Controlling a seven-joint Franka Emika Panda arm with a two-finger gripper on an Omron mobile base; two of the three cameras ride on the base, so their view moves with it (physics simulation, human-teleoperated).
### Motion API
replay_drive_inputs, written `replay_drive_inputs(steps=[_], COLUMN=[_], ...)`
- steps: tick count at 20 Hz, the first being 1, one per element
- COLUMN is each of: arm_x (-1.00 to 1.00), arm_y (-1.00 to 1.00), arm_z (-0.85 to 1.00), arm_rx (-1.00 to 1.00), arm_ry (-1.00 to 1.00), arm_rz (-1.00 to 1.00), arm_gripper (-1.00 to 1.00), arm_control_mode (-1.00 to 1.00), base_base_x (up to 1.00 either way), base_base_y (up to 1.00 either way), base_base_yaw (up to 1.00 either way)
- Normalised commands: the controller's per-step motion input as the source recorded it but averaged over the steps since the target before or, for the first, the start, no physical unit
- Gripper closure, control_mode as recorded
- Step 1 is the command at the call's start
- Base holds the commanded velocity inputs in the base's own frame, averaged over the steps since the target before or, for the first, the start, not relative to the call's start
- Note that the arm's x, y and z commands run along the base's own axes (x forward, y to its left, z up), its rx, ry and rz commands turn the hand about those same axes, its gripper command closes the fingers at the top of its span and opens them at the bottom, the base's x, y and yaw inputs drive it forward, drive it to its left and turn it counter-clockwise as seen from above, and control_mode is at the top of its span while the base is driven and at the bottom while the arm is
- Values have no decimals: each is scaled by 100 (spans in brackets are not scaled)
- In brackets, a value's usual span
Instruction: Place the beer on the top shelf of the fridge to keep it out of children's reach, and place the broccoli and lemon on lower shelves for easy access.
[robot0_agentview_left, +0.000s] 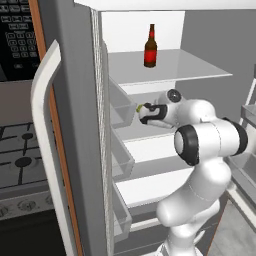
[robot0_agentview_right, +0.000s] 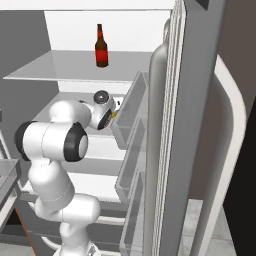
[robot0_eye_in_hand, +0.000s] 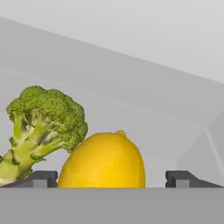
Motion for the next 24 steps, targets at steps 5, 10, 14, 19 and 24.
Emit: replay_drive_inputs(steps=[5,10,14,19,24], arm_x=[-69,-100,-100,-97,-84], arm_y=[0,0,0,0,0], arm_z=[10,8,20,50,95], arm_rx=[0,0,0,-2,0], arm_ry=[0,0,0,0,3], arm_rz=[0,0,0,1,0], arm_gripper=[-100,-100,-100,-100,-100], arm_control_mode=[-100,-100,-100,-100,-100], base_base_x=[0,0,0,0,0], base_base_y=[0,0,0,0,0], base_base_yaw=[0,0,0,0,0])
